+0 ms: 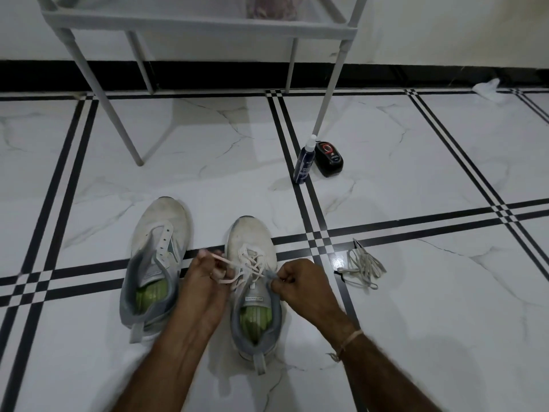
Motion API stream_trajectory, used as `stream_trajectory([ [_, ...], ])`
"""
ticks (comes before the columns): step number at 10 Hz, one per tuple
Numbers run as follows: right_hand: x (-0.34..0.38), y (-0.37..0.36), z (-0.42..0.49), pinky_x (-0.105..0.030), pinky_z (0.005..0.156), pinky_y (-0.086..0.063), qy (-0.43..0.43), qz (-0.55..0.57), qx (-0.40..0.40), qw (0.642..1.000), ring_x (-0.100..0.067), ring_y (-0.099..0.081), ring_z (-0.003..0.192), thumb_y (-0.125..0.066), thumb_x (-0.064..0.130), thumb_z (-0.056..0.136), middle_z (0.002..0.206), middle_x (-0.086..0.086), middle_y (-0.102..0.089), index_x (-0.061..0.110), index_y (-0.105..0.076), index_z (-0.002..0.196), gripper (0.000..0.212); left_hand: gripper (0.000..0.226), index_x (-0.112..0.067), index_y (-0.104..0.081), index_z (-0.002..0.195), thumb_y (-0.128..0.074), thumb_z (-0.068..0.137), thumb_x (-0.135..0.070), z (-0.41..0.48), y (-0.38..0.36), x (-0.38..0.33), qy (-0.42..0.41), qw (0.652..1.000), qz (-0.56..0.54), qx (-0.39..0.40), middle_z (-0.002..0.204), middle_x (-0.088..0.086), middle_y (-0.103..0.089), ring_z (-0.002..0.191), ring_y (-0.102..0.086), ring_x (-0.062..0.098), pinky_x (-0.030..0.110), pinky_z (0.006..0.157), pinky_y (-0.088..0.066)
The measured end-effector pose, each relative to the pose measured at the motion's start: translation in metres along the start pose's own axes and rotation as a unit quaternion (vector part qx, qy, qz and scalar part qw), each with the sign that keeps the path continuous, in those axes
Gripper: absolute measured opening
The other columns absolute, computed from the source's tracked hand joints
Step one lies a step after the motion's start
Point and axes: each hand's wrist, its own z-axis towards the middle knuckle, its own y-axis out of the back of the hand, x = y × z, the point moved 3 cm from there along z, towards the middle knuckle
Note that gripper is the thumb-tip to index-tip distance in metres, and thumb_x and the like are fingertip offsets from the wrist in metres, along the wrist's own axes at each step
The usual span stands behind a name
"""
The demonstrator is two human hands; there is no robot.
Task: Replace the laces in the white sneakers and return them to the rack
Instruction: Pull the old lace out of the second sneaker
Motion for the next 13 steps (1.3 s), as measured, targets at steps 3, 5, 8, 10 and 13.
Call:
stream_trajectory([
  [3,0.005,0.003,0.0,-0.029,0.061,-0.052,0.026,-0.026,0.0,0.999,-0.012,-0.061,0.058,-0.077,0.039,0.086,0.057,0.005,-0.061,0.024,-0.064,0.061,0.031,0.021,-0.033,-0.065,0.087,-0.061,0.087,-0.054,-0.01,-0.007,0.002,-0.358,0.541,0.749,0.137,0.083,-0.01,-0.053,0.081,-0.056,0.013,0.034,0.077,-0.032],
  [5,0.001,0.002,-0.002,-0.026,0.063,-0.051,0.015,-0.022,0.002,1.0,-0.009,-0.061,0.059,-0.08,0.034,0.083,0.056,0.01,-0.059,0.031,-0.057,0.057,0.034,0.026,-0.012,-0.054,0.082,-0.045,0.105,-0.019,-0.006,-0.005,-0.001,-0.043,0.988,0.147,0.034,0.07,-0.001,-0.067,0.06,-0.064,0.012,0.02,0.053,-0.052],
  [8,0.004,0.002,-0.003,-0.036,0.065,-0.059,0.012,-0.016,0.021,1.0,-0.013,-0.068,0.06,-0.078,0.038,0.083,0.06,-0.001,-0.068,0.028,-0.06,0.057,0.033,0.031,-0.038,-0.062,0.081,-0.056,0.08,-0.068,-0.015,0.002,-0.008,-0.33,0.583,0.721,0.174,0.081,-0.015,-0.055,0.08,-0.053,0.003,0.034,0.081,-0.035],
  [10,0.004,0.004,-0.004,-0.031,0.064,-0.057,0.014,-0.022,0.024,0.999,-0.01,-0.066,0.061,-0.078,0.033,0.083,0.06,0.004,-0.066,0.03,-0.054,0.054,0.037,0.025,-0.027,-0.061,0.081,-0.053,0.104,-0.032,-0.005,0.009,-0.017,-0.171,0.903,0.394,0.014,0.083,0.0,-0.063,0.077,-0.058,0.019,0.028,0.062,-0.046],
  [13,0.024,0.004,-0.009,-0.008,0.071,-0.038,0.119,-0.031,0.035,0.992,-0.009,-0.06,0.098,-0.075,0.022,0.084,0.107,0.006,-0.062,0.029,-0.063,0.114,0.033,0.056,-0.036,-0.055,0.11,-0.068,0.068,-0.071,-0.037,0.008,-0.011,-0.381,0.578,0.721,0.035,0.112,-0.009,-0.047,0.106,-0.042,0.014,0.037,0.087,-0.035],
])
